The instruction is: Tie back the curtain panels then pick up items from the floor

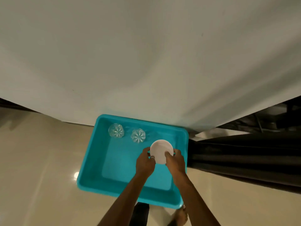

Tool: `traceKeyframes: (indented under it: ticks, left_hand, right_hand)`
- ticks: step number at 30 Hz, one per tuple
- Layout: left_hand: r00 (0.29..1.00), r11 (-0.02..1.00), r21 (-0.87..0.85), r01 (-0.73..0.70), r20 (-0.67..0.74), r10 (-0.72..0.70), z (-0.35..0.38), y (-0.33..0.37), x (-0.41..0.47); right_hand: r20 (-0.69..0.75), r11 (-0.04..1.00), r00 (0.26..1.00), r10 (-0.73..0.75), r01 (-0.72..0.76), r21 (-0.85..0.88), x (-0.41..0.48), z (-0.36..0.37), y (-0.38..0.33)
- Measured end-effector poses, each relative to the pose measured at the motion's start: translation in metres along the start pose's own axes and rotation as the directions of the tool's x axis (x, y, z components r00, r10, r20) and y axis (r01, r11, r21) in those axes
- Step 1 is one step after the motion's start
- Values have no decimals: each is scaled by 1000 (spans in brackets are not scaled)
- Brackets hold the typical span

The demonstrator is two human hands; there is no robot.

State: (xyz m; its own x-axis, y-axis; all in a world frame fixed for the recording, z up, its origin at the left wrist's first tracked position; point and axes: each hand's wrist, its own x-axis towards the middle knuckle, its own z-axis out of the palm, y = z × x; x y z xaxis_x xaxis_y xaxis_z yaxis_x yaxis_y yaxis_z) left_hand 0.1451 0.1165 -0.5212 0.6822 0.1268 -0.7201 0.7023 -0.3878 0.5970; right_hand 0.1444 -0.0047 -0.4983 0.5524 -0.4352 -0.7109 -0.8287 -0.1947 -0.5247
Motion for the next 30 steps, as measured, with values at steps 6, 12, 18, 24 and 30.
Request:
traceKeyframes:
  ticks: [6,12,18,24,30]
  left_hand:
    - [988,995,-45,91,127,-85,6,-1,38]
    - [973,990,-73,118,209,-101,9,-4,65]
    - [952,995,-35,97,294,-83,9,-3,82]
    - [934,996,47,74,347,-86,4,-8,84]
    - [973,958,285,27,212,-90,-4,-12,65]
  right_hand:
    - [59,998,998,18,-14,-69,38,13,13]
    - [118,1000,993,19,-19,6,62,21,16]
    - [155,995,988,17,-32,95,79,31,19]
    - [143,985,987,72,-93,148,72,30,27]
    - [86,982,991,101,-113,149,41,21,20]
